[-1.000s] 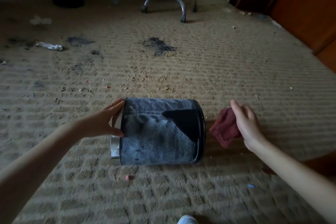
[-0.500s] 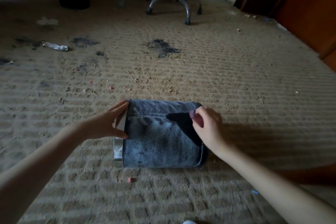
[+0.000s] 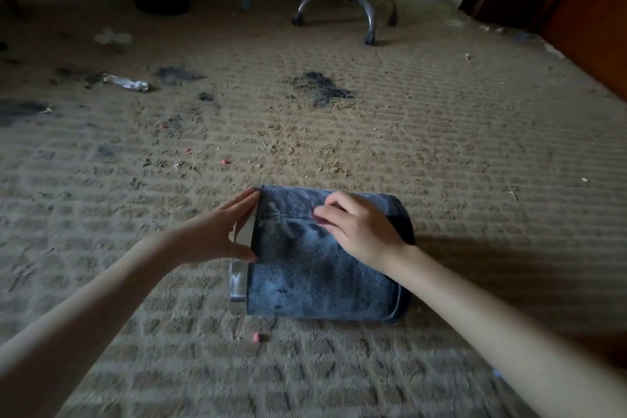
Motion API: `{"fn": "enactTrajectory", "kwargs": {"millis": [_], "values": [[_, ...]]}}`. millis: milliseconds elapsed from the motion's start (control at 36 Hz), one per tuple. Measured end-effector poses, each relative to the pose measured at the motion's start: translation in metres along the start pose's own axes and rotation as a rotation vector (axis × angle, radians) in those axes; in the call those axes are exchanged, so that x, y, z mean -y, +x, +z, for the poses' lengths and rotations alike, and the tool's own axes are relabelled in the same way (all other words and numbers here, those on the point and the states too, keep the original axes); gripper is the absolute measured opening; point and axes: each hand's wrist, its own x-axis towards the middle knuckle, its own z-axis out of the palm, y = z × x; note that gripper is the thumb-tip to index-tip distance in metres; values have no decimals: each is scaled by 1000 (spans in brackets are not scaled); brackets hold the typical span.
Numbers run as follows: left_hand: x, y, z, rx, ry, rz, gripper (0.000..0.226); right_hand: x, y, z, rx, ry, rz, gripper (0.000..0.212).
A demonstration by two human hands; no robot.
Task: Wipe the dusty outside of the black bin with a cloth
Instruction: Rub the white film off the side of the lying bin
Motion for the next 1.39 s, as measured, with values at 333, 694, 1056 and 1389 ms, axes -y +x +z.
{"fn": "enactTrajectory", "kwargs": {"millis": [333,694,1056,1389], "values": [[-1,-1,-1,5,-31,6,116,3,15,9,171,-26,-12,24],[-8,-8,-1,-4,8,2,116,-40,-58,-50,252,-167,154,32],[-8,-7,0,-12,-13,-10,118,-15,-25,-48,37,-148,236,21],[-12,-14,3,-66,54,-7,117,-16,-40,-34,147,-145,312,26]]}}
